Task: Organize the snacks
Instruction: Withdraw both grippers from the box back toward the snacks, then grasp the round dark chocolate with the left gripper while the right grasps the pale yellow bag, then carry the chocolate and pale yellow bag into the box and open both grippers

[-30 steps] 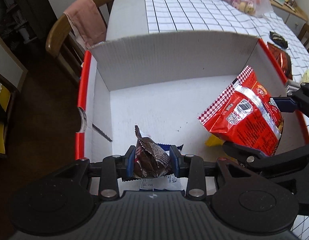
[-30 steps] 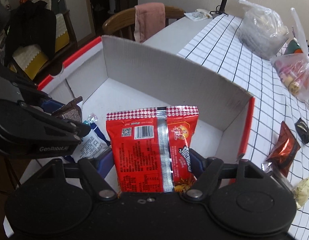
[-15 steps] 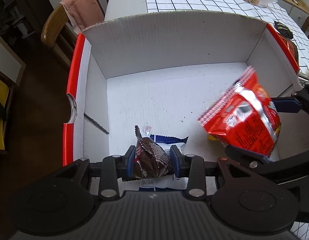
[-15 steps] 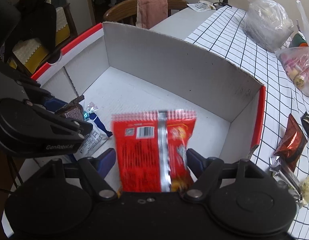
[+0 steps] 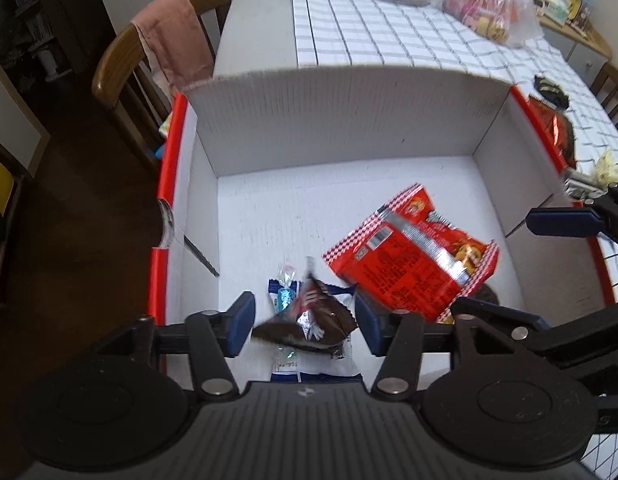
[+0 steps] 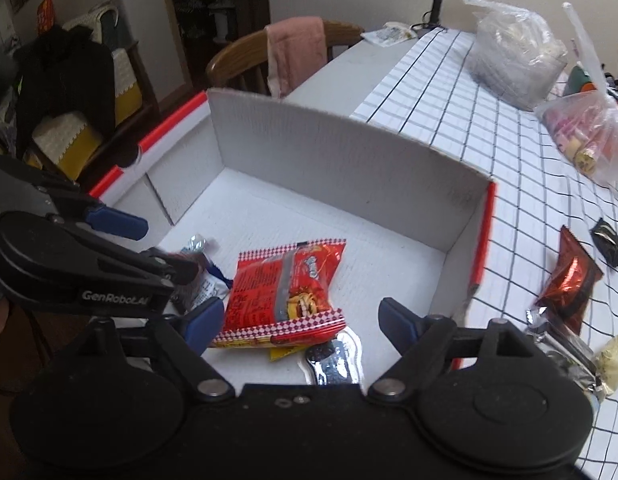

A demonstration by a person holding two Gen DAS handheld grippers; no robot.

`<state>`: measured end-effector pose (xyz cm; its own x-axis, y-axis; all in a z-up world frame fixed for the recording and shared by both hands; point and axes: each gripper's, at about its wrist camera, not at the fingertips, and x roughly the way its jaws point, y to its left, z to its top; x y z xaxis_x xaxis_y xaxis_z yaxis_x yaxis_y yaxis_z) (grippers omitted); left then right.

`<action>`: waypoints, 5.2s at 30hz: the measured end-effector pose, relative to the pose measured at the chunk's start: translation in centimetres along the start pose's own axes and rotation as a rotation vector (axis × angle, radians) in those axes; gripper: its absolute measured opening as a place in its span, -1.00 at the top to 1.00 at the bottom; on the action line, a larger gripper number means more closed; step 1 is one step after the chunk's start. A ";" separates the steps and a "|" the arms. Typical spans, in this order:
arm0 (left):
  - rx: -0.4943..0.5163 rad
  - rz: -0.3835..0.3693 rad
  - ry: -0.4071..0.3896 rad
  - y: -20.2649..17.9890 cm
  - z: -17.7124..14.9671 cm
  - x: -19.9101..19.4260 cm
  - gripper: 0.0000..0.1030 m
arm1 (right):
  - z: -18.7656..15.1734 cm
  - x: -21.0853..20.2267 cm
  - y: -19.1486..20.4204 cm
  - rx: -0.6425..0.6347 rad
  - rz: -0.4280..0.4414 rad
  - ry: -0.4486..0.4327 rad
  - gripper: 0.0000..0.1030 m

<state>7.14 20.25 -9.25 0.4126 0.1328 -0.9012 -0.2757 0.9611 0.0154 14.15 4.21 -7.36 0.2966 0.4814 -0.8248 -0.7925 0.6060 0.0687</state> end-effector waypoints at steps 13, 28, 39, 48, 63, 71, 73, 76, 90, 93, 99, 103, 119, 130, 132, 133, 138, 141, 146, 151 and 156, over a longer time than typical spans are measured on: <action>-0.009 -0.041 -0.120 -0.6 -0.8 -4.6 -0.22 | -0.9 -5.9 -1.7 0.071 0.056 -0.115 -0.78; -0.002 -0.092 -0.271 -5.2 -1.4 -9.5 -0.45 | -4.1 -11.8 -5.9 0.151 0.084 -0.236 -0.99; 0.010 -0.142 -0.341 -11.6 -1.5 -10.8 -0.56 | -7.1 -15.4 -11.2 0.157 0.086 -0.279 -0.99; 0.024 -0.183 -0.324 -17.1 -0.8 -9.8 -0.56 | -9.7 -16.9 -17.1 0.144 0.037 -0.250 -0.99; 0.002 -0.180 -0.310 -24.8 1.4 -5.5 -0.56 | -12.2 -14.5 -27.0 0.135 -0.061 -0.166 -0.95; -0.006 -0.127 -0.247 -27.5 2.8 -1.1 -0.57 | -12.2 -10.4 -30.5 0.122 -0.074 -0.100 -0.81; 0.006 -0.112 -0.227 -28.2 3.2 0.0 -0.57 | -12.0 -9.4 -31.1 0.117 -0.080 -0.082 -0.79; 0.032 -0.104 -0.207 -29.1 3.7 1.5 -0.57 | -11.7 -7.9 -32.0 0.110 -0.068 -0.052 -0.79; 0.113 -0.094 -0.055 -30.8 5.5 8.0 -0.56 | -10.7 -2.1 -33.3 0.028 -0.024 0.030 -0.51; 0.126 -0.092 -0.041 -31.1 5.7 8.7 -0.54 | -10.5 -1.3 -33.6 0.034 -0.011 0.034 -0.46; 0.167 -0.092 -0.016 -31.8 6.0 9.7 -0.32 | -10.2 -0.5 -33.3 0.015 0.004 0.033 -0.43; 0.178 -0.101 -0.018 -32.1 6.3 10.0 -0.13 | -10.2 -0.3 -33.1 0.011 0.020 0.033 -0.36; 0.154 -0.163 -0.028 -31.7 6.3 10.1 0.52 | -10.5 -1.2 -32.7 0.043 0.017 -0.003 0.38; 0.092 -0.166 -0.042 -30.6 5.2 8.5 0.55 | -11.7 -3.6 -32.2 0.112 -0.011 -0.034 0.48; 0.086 -0.163 -0.043 -30.5 4.9 8.1 0.55 | -12.0 -4.3 -32.2 0.129 -0.014 -0.042 0.48; 0.084 -0.165 -0.045 -30.4 4.8 7.9 0.55 | -12.2 -4.6 -32.1 0.137 -0.014 -0.047 0.48; 0.067 -0.180 -0.061 -29.7 4.1 6.3 0.55 | -12.8 -6.8 -31.2 0.166 -0.006 -0.070 0.49; 0.062 -0.182 -0.074 -29.4 3.5 5.0 0.55 | -13.0 -8.2 -30.2 0.175 -0.001 -0.083 0.49; 0.039 -0.193 -0.098 -28.4 2.7 2.6 0.54 | -13.0 -10.5 -27.8 0.183 0.013 -0.109 0.48; 0.024 -0.210 -0.120 -26.8 1.8 0.2 0.54 | -12.6 -12.6 -25.3 0.196 0.026 -0.141 0.48; 0.017 -0.219 -0.143 -24.9 0.9 -2.2 0.54 | -12.0 -13.8 -22.6 0.198 0.045 -0.162 0.48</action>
<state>13.90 -3.76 -7.29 0.5800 -0.0468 -0.8133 -0.1527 0.9744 -0.1649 21.61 -23.71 -4.25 0.3572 0.5962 -0.7190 -0.6920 0.6859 0.2250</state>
